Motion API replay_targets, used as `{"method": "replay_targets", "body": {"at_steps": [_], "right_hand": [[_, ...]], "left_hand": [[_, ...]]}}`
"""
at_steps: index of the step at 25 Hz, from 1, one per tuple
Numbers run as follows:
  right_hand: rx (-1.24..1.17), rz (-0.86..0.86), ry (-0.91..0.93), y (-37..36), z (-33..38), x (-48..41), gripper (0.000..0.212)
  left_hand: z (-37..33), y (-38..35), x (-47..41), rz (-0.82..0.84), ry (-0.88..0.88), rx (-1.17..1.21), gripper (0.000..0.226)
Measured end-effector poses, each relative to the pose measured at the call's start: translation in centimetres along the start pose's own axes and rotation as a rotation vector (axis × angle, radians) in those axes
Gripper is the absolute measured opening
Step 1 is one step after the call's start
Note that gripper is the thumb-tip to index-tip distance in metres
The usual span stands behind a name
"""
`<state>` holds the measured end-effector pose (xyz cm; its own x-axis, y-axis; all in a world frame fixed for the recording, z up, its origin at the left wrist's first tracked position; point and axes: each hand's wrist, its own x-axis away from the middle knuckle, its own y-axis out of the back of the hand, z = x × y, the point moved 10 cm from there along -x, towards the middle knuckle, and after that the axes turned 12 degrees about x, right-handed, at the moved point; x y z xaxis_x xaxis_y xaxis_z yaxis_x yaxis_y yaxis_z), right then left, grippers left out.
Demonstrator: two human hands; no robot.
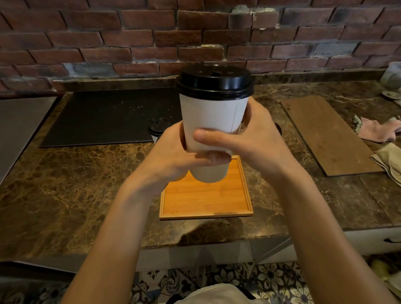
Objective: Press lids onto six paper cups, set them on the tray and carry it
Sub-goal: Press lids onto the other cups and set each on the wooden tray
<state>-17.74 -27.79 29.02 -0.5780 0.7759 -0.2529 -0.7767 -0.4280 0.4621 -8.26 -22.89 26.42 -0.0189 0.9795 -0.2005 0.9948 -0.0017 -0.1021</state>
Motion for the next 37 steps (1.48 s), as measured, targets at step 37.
{"method": "replay_targets", "body": {"at_steps": [37], "right_hand": [[0.116,-0.279,-0.129,-0.2,0.0,0.8,0.09]], "left_hand": [[0.2,1.7,-0.3,-0.26,-0.124,-0.08,0.052]]}}
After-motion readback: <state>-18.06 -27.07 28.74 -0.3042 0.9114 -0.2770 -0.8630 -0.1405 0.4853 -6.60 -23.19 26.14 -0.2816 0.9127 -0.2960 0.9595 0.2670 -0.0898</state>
